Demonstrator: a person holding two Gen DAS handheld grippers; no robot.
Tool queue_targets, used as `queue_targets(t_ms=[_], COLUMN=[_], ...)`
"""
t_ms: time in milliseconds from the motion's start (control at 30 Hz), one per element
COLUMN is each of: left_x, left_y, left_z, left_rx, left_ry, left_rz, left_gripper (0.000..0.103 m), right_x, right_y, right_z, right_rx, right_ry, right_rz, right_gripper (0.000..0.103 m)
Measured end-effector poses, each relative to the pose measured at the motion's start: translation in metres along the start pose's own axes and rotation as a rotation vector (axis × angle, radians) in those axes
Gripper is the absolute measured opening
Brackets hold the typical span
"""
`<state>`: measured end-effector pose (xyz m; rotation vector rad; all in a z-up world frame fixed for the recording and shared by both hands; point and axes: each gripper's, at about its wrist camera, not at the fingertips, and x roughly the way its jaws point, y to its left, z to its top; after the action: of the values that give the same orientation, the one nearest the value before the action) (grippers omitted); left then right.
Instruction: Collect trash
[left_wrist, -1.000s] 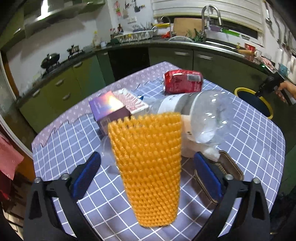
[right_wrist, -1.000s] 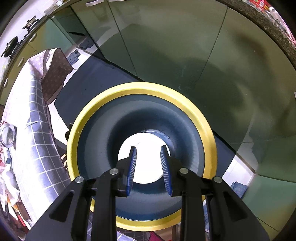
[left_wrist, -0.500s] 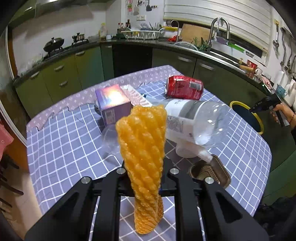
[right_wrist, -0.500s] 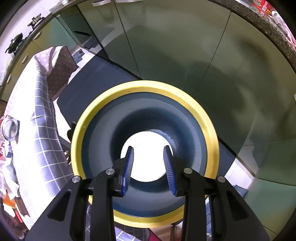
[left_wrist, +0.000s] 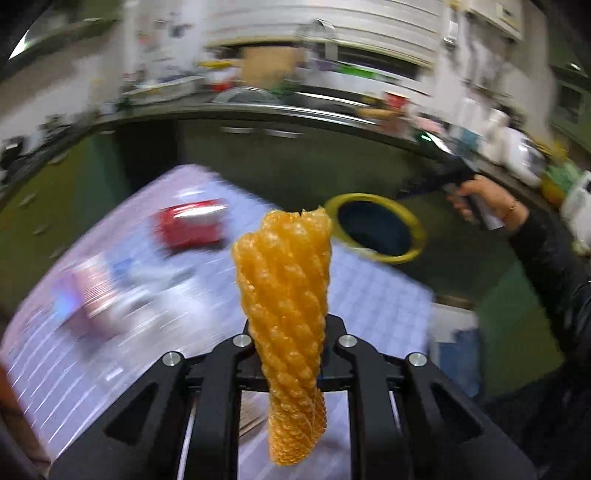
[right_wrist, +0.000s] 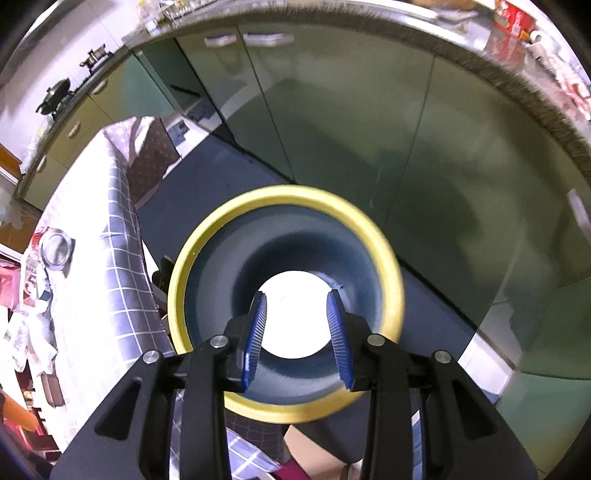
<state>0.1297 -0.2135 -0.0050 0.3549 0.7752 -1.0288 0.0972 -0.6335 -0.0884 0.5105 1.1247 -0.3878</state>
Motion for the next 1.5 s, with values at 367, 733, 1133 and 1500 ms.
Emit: queue_targets(t_ms=[367,733,1133,1500], left_x=[0.217,0.332,0.138,0.000], left_y=[-0.124,-0.155,-0.099,0.001], left_z=[0.143,0.162,0.113,0.006], left_rx=[0.052,0.022,-0.097,-0.288], left_ry=[0.135,0.275,-0.012,-0.090], left_rz=[-0.145,0.006,-0.037,0.225], left_gripper=[0.014,0.059,0.068,0.073], right_x=[-0.067,-0.081,-0.066,-0.051], right_y=[-0.075,-0.124,-0.035,0.243], right_z=[-0.043,-0.063,-0.035,0.020], right_rx=[0.011,0.050,-0.143,-0.816], right_ry=[-0.126,-0.138,-0.122,-0.093], right_rz=[0.012,-0.012,0.129,0.330], right_gripper=[0.034,0.041,0.049,0.079])
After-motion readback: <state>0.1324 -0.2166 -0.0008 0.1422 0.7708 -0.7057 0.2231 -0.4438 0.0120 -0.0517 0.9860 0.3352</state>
